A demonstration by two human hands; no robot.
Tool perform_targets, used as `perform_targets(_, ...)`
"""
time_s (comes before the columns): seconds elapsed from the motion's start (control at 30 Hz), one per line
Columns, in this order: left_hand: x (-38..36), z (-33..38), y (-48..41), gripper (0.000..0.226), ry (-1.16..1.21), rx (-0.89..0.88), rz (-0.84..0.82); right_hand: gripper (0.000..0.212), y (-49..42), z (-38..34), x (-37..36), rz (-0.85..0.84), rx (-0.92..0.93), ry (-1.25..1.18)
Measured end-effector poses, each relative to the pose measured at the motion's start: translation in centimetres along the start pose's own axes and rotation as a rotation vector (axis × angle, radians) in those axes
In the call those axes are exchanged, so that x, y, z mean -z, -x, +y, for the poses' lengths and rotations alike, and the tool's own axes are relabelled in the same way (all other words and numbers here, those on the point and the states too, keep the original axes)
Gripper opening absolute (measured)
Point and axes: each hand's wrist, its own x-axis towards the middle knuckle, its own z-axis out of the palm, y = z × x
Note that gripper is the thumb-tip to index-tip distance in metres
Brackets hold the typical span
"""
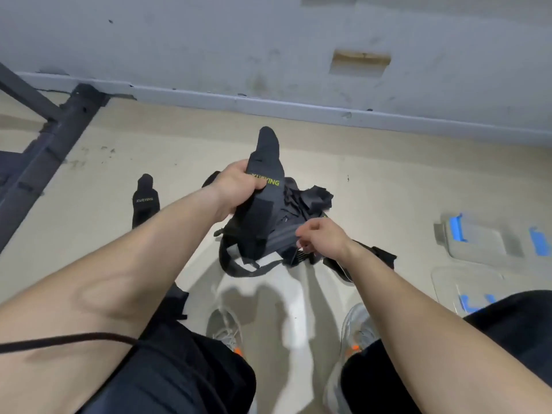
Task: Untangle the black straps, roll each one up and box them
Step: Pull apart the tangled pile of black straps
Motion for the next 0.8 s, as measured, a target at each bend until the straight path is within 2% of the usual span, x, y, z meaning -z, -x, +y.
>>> perform_targets(0.1, -1.3, -0.9, -3.5, 0.02, -0.059, 0.014, -0.069, 0.014, -3.7, 5.0, 0.9, 0.031, -0.151, -0.008)
perform_targets(0.17, -2.0, -1.4, -5.7, 0.018, -0.118, 0.023, -0.078, 0.022, -6.3, 7.3, 1.7, 0.075, -0.213, 0.005)
perform_targets(0.27, -2.3, -1.7, -8.3, 0.017, -0.187, 0.042, -0.069, 0.024, -11.6, 8.1, 2.9, 0.162, -0.19, 0.074)
perform_targets(0.33, -2.5, -1.8, -9.0, 0.019, -0.152, 0.058, -0.075, 0.02, -14.7, 7.3, 3.4, 0.29, -0.164, 0.121)
perform_targets(0.43, -2.7, -2.0, -10.6, 0.018, -0.164, 0.083, -0.046, 0.056, -19.3, 4.9, 3.7, 0.456, -0.078, 0.33)
perform_targets(0.47, -2.7, -2.1, -10.9, 0.017, -0.172, 0.093, -0.04, 0.064, -20.4, 4.0, 3.5, 0.455, -0.033, 0.414)
perform_targets(0.53, -2.5, -2.4, -11.6, 0.017, -0.18, 0.117, -0.03, 0.075, -22.5, 2.9, 3.1, 0.35, 0.022, 0.631)
perform_targets(0.63, -2.3, -2.7, -11.9, 0.017, -0.201, 0.132, -0.019, 0.065, -23.5, 4.2, 2.0, 0.197, 0.036, 0.932)
perform_targets(0.7, -2.3, -2.9, -11.9, 0.015, -0.21, 0.141, -0.028, 0.059, -22.3, 6.5, 0.8, 0.204, 0.034, 1.014)
perform_targets(0.8, -2.3, -3.0, -11.7, 0.013, -0.222, 0.149, -0.044, 0.061, -19.4, 9.5, -1.6, 0.176, 0.061, 1.087)
